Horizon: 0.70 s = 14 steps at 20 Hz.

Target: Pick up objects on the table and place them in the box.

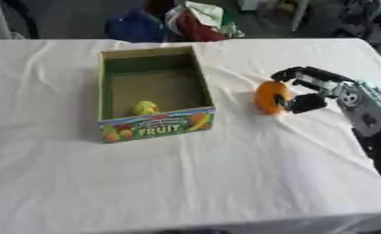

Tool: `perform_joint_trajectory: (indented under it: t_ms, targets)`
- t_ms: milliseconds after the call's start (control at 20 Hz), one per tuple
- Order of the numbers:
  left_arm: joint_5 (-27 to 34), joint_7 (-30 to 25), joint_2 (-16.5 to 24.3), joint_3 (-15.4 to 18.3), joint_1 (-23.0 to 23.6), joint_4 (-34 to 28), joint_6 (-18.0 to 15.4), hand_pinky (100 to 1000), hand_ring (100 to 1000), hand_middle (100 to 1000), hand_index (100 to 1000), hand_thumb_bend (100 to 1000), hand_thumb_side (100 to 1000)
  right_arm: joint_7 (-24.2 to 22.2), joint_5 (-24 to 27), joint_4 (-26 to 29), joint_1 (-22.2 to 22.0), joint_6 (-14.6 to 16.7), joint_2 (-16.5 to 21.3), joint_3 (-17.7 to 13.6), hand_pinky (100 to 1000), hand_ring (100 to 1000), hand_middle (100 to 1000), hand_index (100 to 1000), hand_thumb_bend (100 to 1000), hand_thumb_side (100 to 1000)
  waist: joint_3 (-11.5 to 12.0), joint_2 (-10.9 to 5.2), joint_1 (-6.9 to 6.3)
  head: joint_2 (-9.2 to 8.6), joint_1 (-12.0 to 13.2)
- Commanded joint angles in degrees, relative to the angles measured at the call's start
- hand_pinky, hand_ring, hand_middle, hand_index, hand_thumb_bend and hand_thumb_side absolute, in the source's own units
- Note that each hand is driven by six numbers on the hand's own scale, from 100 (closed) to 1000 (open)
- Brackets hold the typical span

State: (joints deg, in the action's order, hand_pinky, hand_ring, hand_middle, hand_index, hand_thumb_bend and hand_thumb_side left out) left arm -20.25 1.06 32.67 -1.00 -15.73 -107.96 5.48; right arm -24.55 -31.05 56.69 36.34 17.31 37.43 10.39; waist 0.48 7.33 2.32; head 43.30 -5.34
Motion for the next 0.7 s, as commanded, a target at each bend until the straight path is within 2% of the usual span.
perform_joint_trajectory:
  t_ms: [50,200,350,400,450,550,700]
  targets:
    - [0.5,-0.1,0.6,0.6,-0.4,-0.9,-0.3,638,599,601,799,281,647,0.1,-2.7,-0.7,1.3,0.1,0.7,-0.4,844,901,831,903,100,391,0.1,-0.85,-0.04,0.55,-0.2]
    - [0.5,-0.1,0.4,0.5,-0.3,-0.9,-0.4,637,599,601,799,279,647,0.9,-4.4,-1.5,1.4,-0.1,0.2,-0.7,827,883,787,857,100,355,0.3,-0.82,-0.03,0.71,-0.3]
    - [0.4,-0.1,0.3,0.4,-0.2,-0.7,-0.4,637,598,601,799,276,648,2.5,-5.9,-1.3,1.5,0.1,0.0,-0.9,795,840,622,698,100,289,0.4,-0.81,0.00,0.71,-0.3]
    - [0.3,0.0,0.3,0.4,-0.2,-0.7,-0.3,637,598,600,799,276,648,3.4,-6.5,-1.1,1.5,0.1,0.0,-0.9,792,836,608,685,100,261,0.5,-0.81,0.01,0.72,-0.3]
    - [0.3,0.0,0.3,0.5,-0.2,-0.7,-0.3,636,598,600,799,276,648,4.5,-6.9,-0.8,1.5,0.1,0.0,-1.1,770,809,517,555,100,198,0.5,-0.82,0.02,0.75,-0.2]
    - [0.3,0.1,0.3,0.4,-0.1,-0.7,-0.3,636,598,601,799,274,649,7.1,-7.6,-0.1,1.5,0.1,-0.1,-1.3,750,784,439,451,100,161,0.6,-0.83,0.02,0.76,-0.2]
    - [0.2,0.2,0.2,0.5,-0.1,-0.6,-0.3,636,597,600,798,268,652,10.2,-7.9,0.9,1.7,0.2,-0.3,-1.5,730,756,366,354,100,102,0.6,-0.85,0.03,0.78,-0.3]
